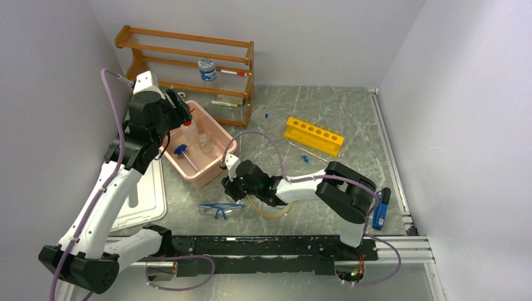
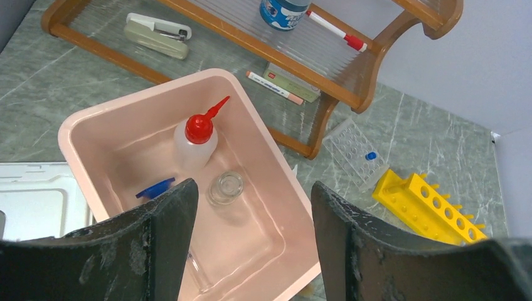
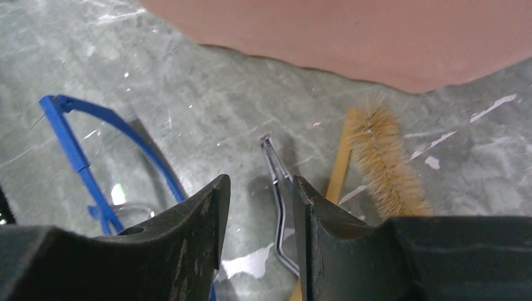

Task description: Organize the chemistry lab equipment

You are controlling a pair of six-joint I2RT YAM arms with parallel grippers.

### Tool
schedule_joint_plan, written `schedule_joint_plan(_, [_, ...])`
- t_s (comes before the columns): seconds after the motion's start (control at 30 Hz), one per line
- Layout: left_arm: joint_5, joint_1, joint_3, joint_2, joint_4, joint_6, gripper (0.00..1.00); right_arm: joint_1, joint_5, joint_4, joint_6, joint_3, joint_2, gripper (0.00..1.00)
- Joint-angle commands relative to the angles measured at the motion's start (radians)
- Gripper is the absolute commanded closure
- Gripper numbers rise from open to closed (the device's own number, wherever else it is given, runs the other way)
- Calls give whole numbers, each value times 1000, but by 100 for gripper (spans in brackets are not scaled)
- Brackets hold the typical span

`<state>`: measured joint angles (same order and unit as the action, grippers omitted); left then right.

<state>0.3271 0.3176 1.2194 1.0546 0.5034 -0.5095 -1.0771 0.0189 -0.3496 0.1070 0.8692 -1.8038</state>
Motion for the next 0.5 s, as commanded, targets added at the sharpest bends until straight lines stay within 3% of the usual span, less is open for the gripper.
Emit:
schedule_joint_plan(0.0, [-27,-6,45,15,17,24,30,-6,-92,-169,-50,17,-55,55])
schedule_joint_plan(0.23, [-23,-6,61,27,27,34,30,-14,-82,-223,-84,14,-105,60])
schedule_joint_plan(0.47, [-32,-6,77,43,30,31,30,-21,-94,-227,-98,16,-107,80])
